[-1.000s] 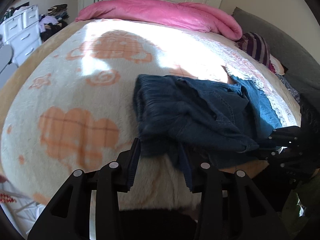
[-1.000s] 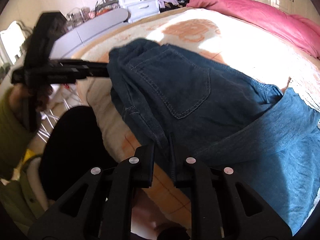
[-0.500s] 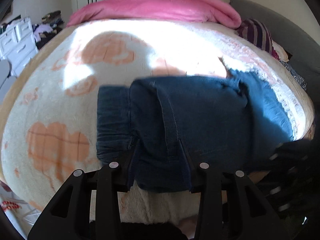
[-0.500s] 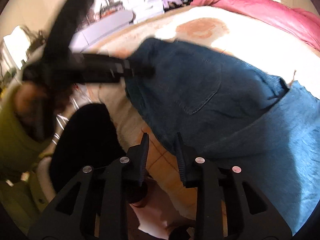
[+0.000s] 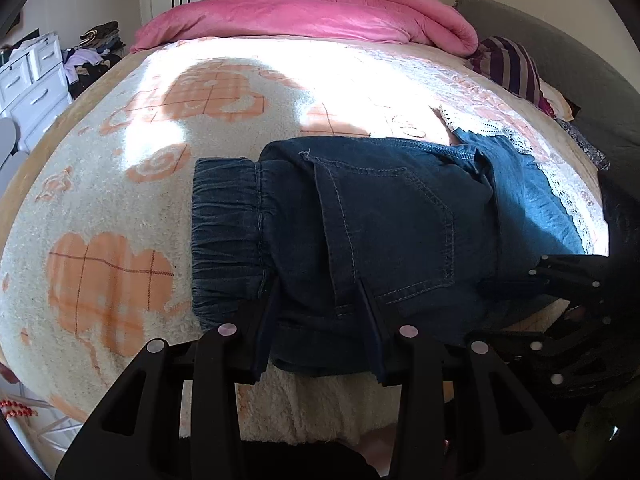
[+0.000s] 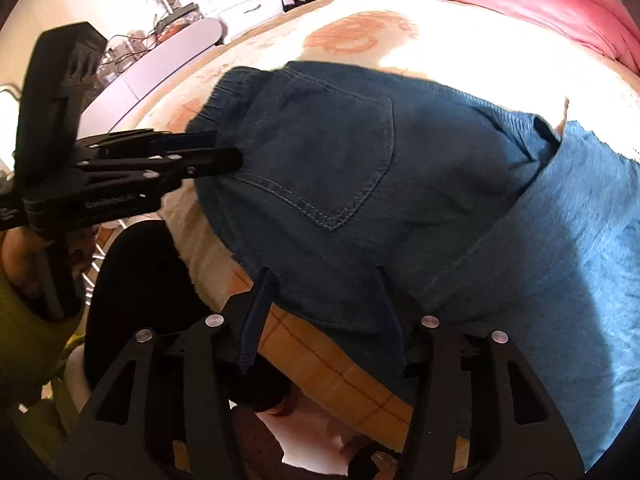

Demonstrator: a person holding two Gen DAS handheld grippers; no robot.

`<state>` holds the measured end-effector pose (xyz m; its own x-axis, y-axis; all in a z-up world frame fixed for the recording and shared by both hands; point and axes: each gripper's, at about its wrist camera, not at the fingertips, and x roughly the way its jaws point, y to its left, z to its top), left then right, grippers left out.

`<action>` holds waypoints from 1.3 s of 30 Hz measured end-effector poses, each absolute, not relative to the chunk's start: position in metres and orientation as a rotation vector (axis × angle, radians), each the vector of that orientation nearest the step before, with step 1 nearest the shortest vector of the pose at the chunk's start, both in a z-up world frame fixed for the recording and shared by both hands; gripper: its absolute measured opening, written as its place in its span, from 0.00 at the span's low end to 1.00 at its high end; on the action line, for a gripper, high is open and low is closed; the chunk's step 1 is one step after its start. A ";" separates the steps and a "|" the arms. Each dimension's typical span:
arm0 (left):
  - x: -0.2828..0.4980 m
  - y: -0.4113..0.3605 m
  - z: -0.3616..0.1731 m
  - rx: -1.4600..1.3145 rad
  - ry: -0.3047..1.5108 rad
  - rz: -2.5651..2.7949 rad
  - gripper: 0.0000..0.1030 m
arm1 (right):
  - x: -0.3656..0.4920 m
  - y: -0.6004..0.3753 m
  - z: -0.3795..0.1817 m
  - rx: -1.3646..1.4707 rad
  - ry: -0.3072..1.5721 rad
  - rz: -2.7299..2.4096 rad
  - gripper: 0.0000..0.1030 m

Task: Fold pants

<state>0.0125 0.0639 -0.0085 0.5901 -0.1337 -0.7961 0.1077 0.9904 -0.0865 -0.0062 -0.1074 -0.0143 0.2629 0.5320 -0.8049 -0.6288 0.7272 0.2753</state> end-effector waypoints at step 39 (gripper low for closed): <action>0.033 -0.055 0.005 -0.116 0.941 -0.479 0.68 | 0.113 -0.231 0.038 -0.058 0.904 0.338 0.83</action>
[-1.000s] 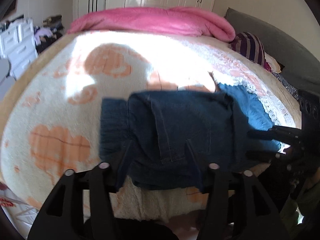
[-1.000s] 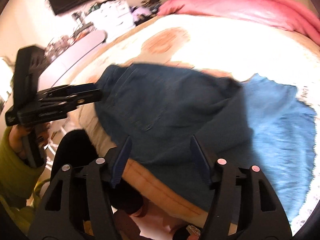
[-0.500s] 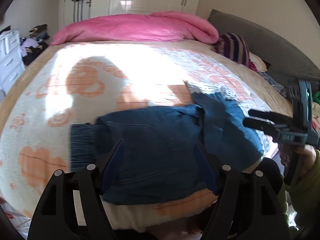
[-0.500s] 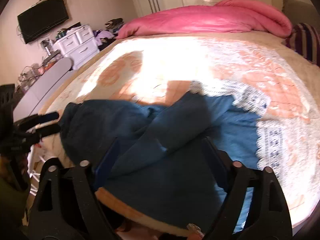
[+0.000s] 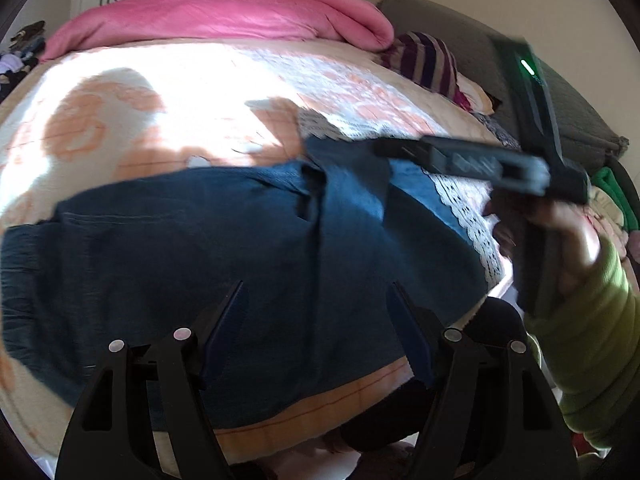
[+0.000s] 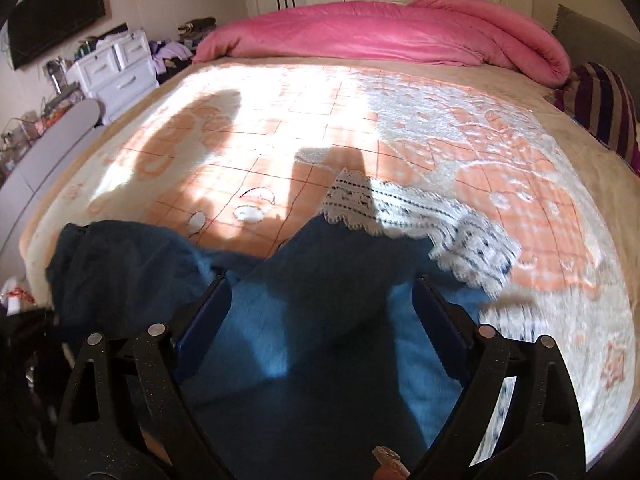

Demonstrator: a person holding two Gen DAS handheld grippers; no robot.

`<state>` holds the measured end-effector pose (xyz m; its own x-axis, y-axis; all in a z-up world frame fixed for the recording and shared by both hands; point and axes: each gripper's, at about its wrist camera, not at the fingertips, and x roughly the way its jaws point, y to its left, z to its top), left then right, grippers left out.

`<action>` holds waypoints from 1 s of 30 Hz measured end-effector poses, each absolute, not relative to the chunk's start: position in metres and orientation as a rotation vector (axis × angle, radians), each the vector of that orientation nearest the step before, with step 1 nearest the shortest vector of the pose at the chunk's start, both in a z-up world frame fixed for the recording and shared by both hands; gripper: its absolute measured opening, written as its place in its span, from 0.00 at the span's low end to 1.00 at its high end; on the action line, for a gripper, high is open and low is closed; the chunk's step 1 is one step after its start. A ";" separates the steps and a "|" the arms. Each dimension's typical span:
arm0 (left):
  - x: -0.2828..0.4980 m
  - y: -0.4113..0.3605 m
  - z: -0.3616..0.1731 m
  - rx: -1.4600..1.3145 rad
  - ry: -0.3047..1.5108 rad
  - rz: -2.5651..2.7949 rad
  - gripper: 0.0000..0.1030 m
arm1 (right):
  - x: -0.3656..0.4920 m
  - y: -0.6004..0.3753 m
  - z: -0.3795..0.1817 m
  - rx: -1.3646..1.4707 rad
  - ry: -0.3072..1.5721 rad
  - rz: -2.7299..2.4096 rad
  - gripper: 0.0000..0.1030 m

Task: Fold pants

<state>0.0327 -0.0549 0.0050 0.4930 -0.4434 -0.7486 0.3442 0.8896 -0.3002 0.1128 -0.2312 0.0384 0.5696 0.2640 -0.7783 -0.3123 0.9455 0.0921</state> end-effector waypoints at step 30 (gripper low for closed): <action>0.050 -0.094 -0.038 -0.098 0.991 -0.625 0.08 | 0.254 -0.185 -0.025 -0.200 1.051 0.226 0.13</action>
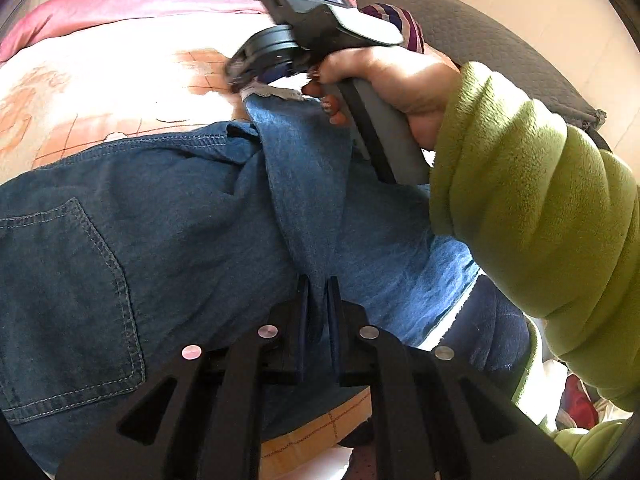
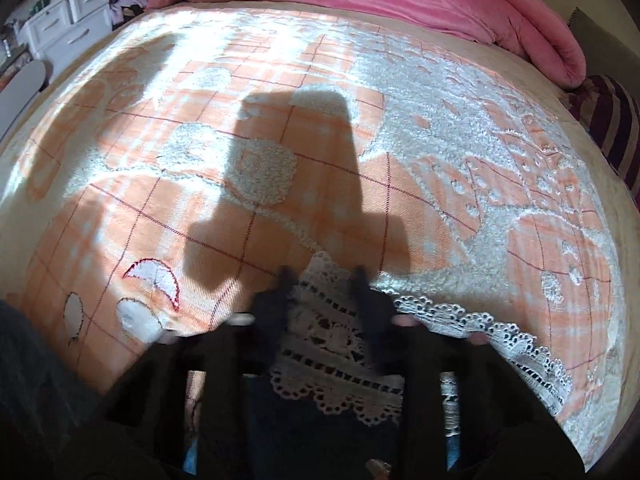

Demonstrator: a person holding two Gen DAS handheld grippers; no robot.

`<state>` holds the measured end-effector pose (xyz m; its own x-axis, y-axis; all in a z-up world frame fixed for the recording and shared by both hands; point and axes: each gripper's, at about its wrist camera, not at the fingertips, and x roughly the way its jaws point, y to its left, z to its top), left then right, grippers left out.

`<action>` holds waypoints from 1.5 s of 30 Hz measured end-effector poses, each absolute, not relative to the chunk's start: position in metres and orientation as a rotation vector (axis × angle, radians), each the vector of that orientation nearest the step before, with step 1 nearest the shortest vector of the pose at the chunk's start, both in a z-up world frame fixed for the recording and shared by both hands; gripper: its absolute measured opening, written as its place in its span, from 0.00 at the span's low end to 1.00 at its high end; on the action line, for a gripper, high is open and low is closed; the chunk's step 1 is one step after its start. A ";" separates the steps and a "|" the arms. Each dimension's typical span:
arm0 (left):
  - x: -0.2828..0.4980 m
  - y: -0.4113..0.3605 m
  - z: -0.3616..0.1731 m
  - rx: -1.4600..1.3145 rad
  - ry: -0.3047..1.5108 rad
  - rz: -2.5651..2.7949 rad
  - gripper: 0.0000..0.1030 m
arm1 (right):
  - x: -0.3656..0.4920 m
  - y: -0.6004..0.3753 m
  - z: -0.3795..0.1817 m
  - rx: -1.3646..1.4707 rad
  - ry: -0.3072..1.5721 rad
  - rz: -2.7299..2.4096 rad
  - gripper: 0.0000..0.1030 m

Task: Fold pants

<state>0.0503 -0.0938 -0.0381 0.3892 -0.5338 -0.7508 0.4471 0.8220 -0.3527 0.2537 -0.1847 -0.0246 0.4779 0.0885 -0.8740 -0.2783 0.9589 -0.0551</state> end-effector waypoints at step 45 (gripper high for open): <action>0.014 -0.091 -0.028 0.115 0.937 -0.617 0.05 | -0.032 -0.416 -0.020 0.430 1.062 0.070 0.11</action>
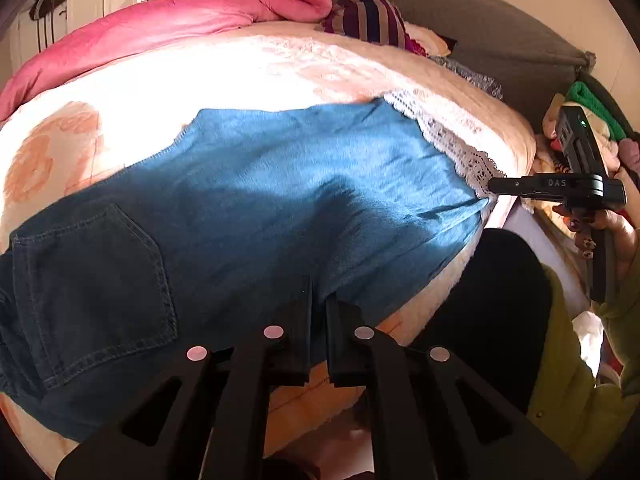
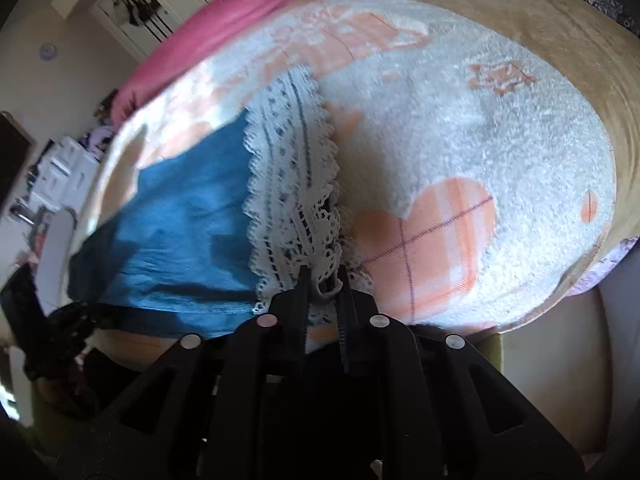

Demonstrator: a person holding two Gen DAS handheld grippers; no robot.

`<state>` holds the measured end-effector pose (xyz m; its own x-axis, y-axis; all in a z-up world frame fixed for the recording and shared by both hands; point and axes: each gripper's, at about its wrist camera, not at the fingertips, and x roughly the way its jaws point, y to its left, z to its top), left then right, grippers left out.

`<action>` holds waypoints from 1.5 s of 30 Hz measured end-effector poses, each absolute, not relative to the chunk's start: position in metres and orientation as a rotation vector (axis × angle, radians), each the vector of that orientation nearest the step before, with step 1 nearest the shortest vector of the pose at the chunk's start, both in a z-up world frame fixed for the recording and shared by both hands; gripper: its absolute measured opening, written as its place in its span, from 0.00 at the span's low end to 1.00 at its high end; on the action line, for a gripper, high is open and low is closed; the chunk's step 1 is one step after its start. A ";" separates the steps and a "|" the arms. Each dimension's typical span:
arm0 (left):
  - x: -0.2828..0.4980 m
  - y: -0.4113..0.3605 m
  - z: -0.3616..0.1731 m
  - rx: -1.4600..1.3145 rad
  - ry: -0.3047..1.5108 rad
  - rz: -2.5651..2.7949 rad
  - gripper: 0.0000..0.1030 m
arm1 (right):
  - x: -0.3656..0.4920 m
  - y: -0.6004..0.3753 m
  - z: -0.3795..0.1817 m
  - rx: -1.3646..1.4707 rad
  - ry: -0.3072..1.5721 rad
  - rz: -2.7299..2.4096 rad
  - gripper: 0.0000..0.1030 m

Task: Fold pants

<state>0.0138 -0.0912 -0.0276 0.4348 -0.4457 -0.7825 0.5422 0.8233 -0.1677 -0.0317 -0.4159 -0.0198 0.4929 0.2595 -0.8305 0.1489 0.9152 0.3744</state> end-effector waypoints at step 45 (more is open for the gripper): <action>0.004 0.025 0.010 -0.096 0.851 -0.337 0.54 | -0.037 -0.358 0.033 -0.044 0.844 0.268 0.42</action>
<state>0.0036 0.0250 0.0102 0.6102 -0.3292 -0.7206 0.2533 0.9429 -0.2163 -0.0367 -0.3583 0.0331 0.6331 0.2167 -0.7431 -0.2518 0.9655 0.0670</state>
